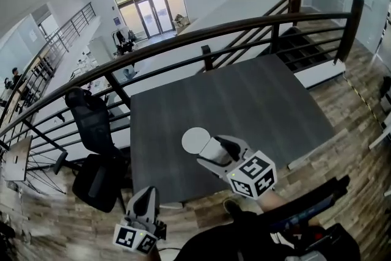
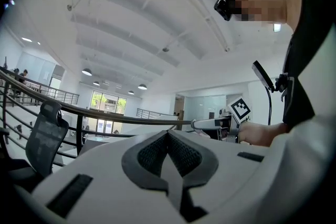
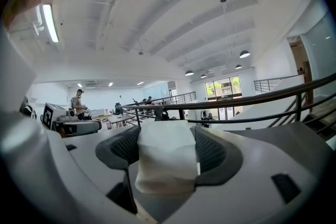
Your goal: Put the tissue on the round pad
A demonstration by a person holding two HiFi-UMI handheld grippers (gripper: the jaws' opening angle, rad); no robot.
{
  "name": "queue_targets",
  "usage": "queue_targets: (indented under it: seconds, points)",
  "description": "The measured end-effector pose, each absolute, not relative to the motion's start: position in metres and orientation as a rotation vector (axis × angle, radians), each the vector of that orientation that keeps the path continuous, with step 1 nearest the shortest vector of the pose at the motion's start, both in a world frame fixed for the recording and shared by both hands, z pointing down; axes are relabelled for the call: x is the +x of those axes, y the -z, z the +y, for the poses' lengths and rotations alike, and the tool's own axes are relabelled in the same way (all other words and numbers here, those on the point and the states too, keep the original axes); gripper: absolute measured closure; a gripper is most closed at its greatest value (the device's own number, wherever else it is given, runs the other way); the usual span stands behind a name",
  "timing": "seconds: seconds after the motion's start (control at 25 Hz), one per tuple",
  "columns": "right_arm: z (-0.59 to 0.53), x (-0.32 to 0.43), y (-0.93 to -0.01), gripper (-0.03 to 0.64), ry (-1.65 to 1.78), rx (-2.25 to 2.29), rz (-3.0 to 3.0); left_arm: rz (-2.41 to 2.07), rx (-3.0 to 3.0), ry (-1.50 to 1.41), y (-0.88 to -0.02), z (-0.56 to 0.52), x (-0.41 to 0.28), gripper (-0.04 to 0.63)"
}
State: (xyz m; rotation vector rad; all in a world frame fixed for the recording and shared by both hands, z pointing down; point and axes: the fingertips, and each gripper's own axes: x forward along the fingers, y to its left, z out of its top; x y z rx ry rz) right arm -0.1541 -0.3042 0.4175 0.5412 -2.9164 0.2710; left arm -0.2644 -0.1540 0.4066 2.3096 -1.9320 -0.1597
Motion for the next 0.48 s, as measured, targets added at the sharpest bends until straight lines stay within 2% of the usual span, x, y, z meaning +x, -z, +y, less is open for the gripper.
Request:
queue_targets:
  seconds: [0.48]
  points:
    - [-0.375, -0.195, -0.422, 0.281, -0.277, 0.399, -2.931, -2.085, 2.191, 0.111, -0.403, -0.193, -0.283, 0.592]
